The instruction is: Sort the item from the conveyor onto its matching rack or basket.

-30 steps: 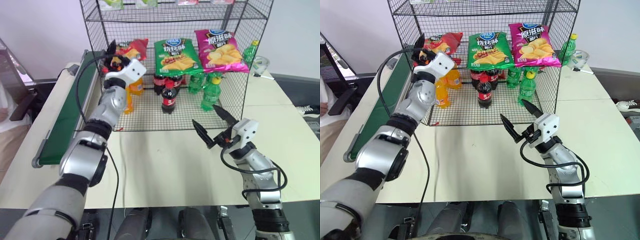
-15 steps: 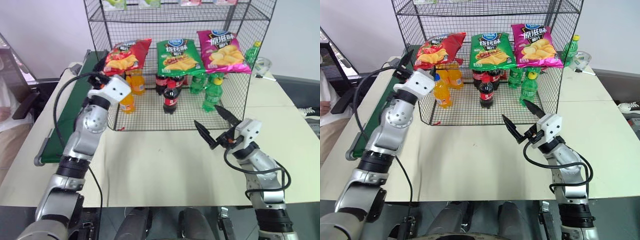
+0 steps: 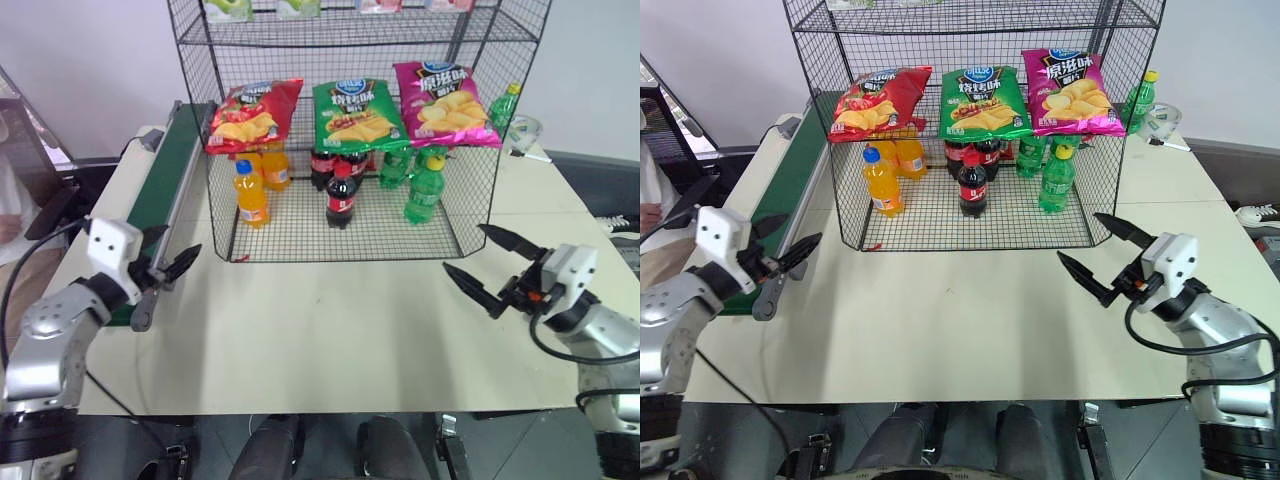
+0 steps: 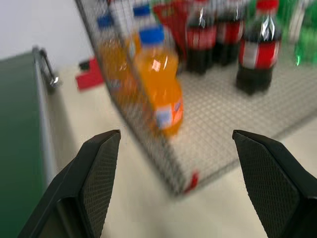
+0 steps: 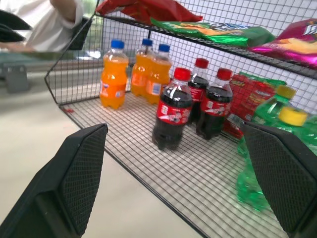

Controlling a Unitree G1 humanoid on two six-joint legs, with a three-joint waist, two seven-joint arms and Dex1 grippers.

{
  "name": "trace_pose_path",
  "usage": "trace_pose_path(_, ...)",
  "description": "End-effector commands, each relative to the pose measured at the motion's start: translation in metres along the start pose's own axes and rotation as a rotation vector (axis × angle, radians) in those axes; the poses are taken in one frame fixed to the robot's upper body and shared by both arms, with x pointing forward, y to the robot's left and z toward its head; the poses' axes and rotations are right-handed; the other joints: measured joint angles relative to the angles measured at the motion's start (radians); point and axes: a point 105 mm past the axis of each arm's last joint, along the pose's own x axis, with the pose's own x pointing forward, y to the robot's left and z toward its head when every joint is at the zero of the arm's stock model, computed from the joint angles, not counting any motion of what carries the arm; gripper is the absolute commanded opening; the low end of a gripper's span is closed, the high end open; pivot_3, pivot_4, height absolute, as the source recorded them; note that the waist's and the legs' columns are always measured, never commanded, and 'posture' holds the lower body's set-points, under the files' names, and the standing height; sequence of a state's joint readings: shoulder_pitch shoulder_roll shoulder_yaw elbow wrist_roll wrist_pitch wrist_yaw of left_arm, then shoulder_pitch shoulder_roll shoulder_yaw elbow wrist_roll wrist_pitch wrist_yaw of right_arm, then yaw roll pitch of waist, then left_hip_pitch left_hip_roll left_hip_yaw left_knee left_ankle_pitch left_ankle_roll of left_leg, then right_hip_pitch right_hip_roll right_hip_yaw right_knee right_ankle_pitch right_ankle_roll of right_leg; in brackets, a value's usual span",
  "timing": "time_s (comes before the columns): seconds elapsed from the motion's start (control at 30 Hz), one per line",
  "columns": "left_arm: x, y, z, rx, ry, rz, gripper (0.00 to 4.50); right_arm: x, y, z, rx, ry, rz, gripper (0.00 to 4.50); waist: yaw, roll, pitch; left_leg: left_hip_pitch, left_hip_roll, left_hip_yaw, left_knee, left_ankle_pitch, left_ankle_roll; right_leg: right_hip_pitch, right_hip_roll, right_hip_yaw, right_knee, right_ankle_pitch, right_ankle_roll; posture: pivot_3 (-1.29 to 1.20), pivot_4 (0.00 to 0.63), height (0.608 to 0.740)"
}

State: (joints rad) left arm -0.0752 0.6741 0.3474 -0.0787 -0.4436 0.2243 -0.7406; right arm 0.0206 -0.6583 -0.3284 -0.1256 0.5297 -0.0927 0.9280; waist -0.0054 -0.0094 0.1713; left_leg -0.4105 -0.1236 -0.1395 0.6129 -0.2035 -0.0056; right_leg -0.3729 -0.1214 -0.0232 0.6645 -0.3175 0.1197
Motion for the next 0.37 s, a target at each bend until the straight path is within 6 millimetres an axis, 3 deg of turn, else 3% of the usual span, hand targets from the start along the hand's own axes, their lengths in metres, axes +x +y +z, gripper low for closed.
trace_pose_path(0.03,-0.015,0.008,0.012,0.031,-0.044,-0.010,3.78,-0.014,-0.007,0.006,0.008,0.014,0.018,4.50,0.001,0.000,0.000,0.000,0.000,0.000,0.000,0.000,0.000,0.000,0.000,0.000,0.000,0.000,0.000,0.00,0.150,0.740)
trace_pose_path(0.27,-0.033,0.028,-0.009,-0.007,0.014,0.048,3.78,-0.034,-0.011,-0.003,-0.004,0.094,0.043,4.50,0.009,0.000,0.000,0.000,0.000,0.000,0.000,0.000,0.000,0.000,-0.001,0.000,-0.001,0.000,-0.001,0.00,0.150,0.740)
trace_pose_path(0.37,-0.048,0.040,-0.028,-0.011,0.066,0.068,3.78,-0.040,-0.013,-0.007,-0.002,0.112,0.033,4.50,0.009,0.000,0.000,0.000,0.000,0.000,-0.001,0.000,0.000,0.000,-0.001,0.000,-0.001,0.000,-0.001,0.00,0.150,0.740)
